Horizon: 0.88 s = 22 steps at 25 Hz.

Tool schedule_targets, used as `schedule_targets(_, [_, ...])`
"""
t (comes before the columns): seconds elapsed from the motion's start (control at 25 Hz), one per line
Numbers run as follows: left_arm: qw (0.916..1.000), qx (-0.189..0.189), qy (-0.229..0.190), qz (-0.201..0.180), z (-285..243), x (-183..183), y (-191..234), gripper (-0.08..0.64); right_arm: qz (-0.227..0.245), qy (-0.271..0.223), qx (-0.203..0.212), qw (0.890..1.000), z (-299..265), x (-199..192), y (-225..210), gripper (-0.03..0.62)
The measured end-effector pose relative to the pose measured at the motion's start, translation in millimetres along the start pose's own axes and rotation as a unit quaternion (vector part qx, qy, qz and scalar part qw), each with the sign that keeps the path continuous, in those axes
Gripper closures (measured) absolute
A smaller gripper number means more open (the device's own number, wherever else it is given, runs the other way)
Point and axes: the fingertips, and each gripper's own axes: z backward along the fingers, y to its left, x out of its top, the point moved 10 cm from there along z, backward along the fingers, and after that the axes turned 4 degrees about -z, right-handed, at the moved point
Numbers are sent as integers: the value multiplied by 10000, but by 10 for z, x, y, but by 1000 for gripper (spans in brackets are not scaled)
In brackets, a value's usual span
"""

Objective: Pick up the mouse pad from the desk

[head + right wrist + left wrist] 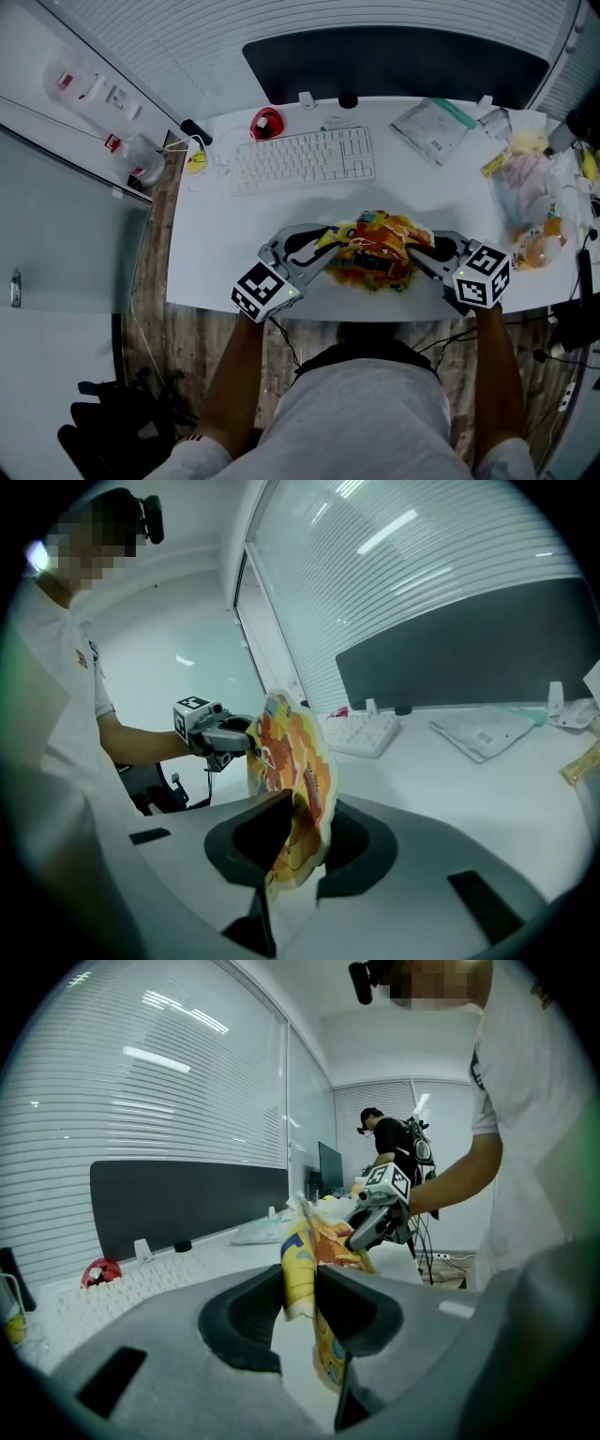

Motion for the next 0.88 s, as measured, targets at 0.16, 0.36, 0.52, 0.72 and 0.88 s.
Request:
schedule_targets(0.16, [9996, 242, 79, 95, 1, 4, 41, 423, 254, -80, 82, 9996, 37, 58, 108, 546])
schedule_targets(0.36, [9986, 478, 95, 219, 7, -16, 91, 381, 785, -155, -13, 9968, 99, 164, 256, 572])
schedule_targets(0.52, [9976, 602, 146, 312, -2, -31, 108, 341, 1252, -50, -168, 9920, 146, 264, 357, 574])
schedule_targets(0.72, [9961, 762, 116, 425, -6, -30, 126, 292, 1669, 55, -287, 9855, 194, 363, 446, 574])
schedule_targets(0.88, [9944, 907, 33, 533, 29, -39, 150, 276, 1833, 45, -330, 9825, 223, 423, 486, 574])
